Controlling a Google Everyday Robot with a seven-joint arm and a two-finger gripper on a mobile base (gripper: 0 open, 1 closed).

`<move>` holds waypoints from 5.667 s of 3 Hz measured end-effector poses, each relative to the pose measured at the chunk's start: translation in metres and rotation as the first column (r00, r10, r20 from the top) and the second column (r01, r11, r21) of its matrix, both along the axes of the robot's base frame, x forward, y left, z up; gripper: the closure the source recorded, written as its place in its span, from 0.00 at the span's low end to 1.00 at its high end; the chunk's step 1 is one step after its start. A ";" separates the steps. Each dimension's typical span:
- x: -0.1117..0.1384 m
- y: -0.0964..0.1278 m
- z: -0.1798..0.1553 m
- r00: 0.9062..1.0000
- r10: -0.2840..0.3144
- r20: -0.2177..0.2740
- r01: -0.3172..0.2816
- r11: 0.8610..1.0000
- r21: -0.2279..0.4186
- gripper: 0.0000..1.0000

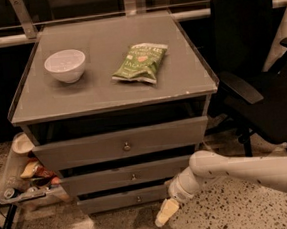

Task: Open bottom drawer

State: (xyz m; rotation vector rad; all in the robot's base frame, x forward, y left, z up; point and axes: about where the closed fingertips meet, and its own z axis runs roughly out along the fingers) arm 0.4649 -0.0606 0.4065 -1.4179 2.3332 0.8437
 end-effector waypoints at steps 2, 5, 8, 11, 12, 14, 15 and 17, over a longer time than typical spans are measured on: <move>0.003 0.007 -0.035 1.000 -0.010 -0.021 0.010 1.000 0.017 0.00; 0.056 0.001 -0.148 0.992 -0.119 0.031 0.119 0.993 -0.018 0.00; 0.113 -0.029 -0.184 0.982 -0.160 0.098 0.168 0.982 -0.081 0.00; 0.094 -0.010 -0.215 0.994 -0.104 0.033 0.107 0.989 -0.101 0.00; 0.094 -0.010 -0.210 0.994 -0.104 0.033 0.107 0.989 -0.101 0.00; 0.075 -0.014 -0.204 0.997 -0.074 -0.005 0.073 0.992 -0.107 0.00; 0.048 -0.017 -0.204 0.997 -0.048 -0.057 0.041 0.993 -0.107 0.00; -0.004 -0.032 -0.188 0.990 0.008 -0.140 -0.024 0.994 -0.108 0.00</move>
Offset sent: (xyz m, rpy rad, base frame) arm 0.0135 0.0182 -0.1063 0.0524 0.0602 -0.0357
